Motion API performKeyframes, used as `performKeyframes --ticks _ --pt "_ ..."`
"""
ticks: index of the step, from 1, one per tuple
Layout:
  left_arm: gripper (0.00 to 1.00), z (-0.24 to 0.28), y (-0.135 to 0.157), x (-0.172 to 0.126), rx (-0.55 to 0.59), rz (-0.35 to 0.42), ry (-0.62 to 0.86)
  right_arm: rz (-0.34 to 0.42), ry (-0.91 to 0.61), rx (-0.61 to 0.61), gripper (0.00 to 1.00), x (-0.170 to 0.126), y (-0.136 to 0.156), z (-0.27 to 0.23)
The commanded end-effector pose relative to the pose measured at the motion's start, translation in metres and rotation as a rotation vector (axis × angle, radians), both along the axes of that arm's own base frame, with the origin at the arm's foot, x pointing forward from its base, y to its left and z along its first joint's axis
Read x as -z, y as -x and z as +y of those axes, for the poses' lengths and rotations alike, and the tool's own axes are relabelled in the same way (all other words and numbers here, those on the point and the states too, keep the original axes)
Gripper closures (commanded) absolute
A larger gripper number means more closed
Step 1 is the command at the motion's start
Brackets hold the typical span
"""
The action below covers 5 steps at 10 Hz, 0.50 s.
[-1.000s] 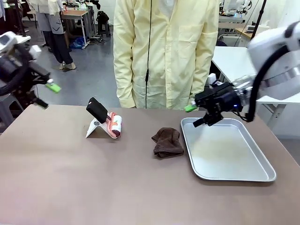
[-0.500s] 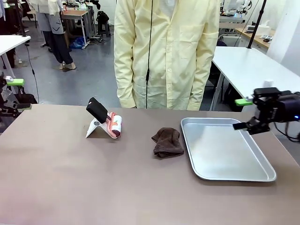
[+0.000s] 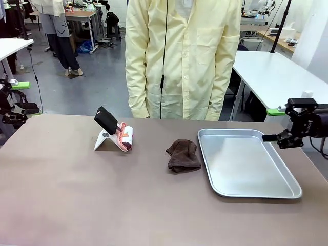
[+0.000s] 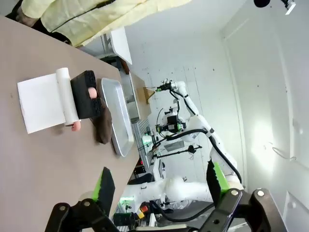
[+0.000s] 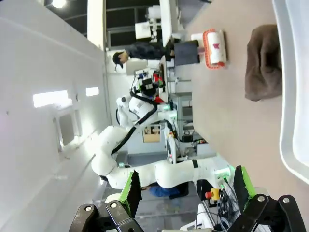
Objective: Clean the surface of the table.
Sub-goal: Return the Lint Roller and towel to their original positions.
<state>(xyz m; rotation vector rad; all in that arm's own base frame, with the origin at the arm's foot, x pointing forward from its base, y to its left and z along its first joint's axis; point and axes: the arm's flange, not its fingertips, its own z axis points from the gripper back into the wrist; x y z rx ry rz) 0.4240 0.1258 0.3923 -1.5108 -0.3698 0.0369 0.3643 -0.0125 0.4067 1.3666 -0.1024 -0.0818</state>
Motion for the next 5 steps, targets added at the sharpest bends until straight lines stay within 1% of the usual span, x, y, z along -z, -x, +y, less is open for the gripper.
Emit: performKeyframes --ticks 1,5 --pt "0.00 0.0052 0.0096 -0.0009 -0.055 -0.025 0.037 -0.005 0.002 -0.034 0.00 -0.0030 0.0029 0.0038" --pt "0.00 0.0052 0.0096 -0.0009 -0.055 -0.025 0.037 -0.005 0.002 -0.034 0.00 -0.0030 0.0029 0.0038"
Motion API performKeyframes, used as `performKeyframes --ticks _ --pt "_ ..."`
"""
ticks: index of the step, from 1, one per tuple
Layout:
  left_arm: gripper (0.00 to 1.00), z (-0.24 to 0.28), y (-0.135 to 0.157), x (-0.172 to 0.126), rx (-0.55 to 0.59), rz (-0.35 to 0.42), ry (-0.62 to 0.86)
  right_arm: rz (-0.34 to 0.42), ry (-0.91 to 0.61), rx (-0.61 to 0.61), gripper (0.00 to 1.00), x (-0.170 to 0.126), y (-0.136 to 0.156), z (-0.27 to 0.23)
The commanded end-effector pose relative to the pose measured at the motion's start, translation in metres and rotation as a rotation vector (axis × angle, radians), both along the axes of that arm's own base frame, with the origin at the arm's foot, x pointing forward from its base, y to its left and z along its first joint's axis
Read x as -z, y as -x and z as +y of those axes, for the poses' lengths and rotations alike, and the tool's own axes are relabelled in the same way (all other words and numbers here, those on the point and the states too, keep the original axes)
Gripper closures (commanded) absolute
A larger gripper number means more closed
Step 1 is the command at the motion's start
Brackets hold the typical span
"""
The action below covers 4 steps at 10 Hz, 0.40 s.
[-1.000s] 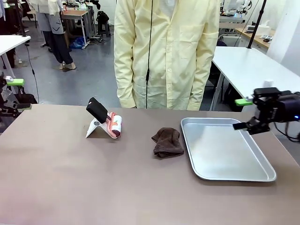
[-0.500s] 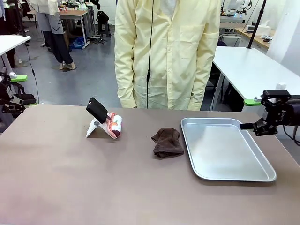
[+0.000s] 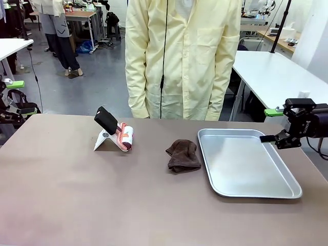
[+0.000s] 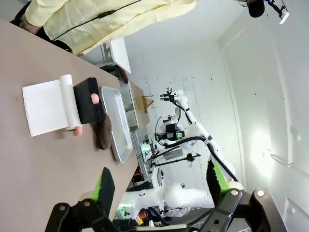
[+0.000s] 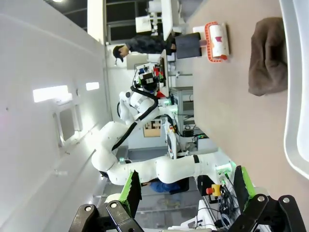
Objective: Clean the surface of the table.
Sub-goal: Return the Lint Roller and towel to their original positions.
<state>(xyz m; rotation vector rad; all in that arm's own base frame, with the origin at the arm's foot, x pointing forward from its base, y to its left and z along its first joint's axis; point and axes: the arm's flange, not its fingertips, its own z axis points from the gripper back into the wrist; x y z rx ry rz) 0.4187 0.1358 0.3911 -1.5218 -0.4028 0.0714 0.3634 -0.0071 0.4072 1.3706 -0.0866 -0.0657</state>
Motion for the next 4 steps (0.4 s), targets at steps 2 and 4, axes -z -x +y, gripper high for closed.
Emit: performKeyframes --ticks 2,4 --pt "0.00 -0.0048 0.0043 -0.0021 -0.014 -0.024 0.018 -0.007 0.005 -0.013 0.00 -0.0026 0.0020 -0.0017" --pt "0.00 -0.0048 0.0043 -0.0021 -0.014 -0.024 0.018 -0.007 0.005 -0.013 0.00 -0.0026 0.0020 -0.0017"
